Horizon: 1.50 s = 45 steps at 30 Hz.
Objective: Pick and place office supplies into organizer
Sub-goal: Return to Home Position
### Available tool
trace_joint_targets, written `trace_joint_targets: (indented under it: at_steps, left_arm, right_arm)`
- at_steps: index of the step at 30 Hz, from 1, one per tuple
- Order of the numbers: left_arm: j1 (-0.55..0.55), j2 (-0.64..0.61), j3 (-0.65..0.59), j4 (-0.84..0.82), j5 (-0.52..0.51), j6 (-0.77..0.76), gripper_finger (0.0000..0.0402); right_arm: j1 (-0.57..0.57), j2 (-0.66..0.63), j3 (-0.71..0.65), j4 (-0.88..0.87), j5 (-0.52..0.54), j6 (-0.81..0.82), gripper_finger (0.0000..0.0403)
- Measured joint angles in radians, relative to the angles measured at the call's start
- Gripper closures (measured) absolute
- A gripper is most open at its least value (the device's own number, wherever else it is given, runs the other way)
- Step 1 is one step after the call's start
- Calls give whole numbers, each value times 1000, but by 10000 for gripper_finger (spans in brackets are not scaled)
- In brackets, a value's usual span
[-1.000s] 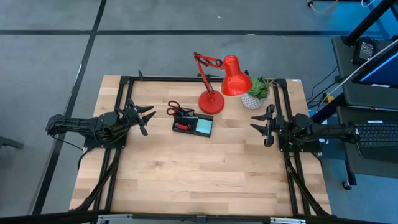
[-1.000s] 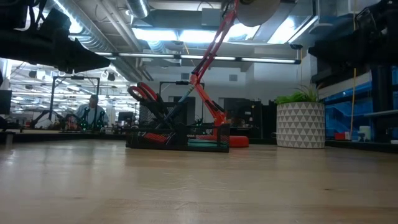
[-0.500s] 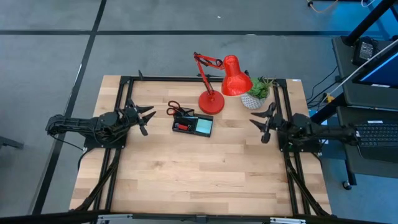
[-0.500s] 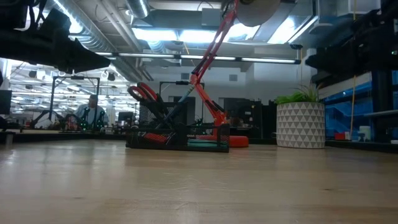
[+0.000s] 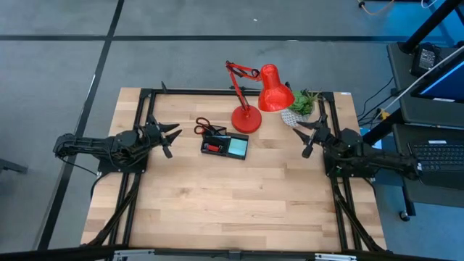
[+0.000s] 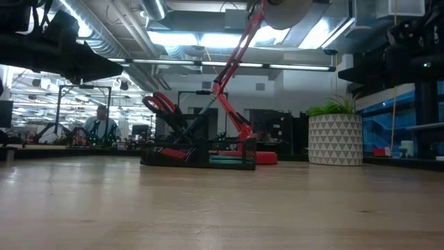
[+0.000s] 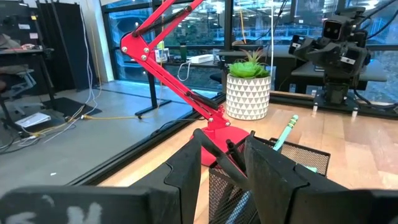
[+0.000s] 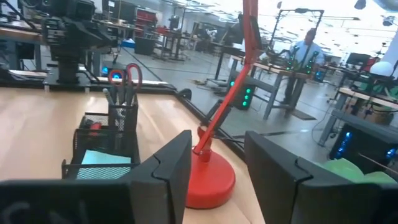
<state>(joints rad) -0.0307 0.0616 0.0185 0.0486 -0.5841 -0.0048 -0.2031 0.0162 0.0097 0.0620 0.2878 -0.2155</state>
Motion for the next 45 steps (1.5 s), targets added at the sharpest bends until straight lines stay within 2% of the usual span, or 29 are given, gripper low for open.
trace_joint_targets:
  at_steps: [6, 11, 45]
  left_arm:
    - [0, 0, 0, 0, 0, 0, 284]
    - [0, 0, 0, 0, 0, 0, 284]
    - [0, 0, 0, 0, 0, 0, 284]
  right_arm:
    - [-3, 0, 0, 0, -1, 8, 251]
    - [-4, 0, 0, 0, 0, 82, 251]
    - [-3, 0, 0, 0, -1, 76, 251]
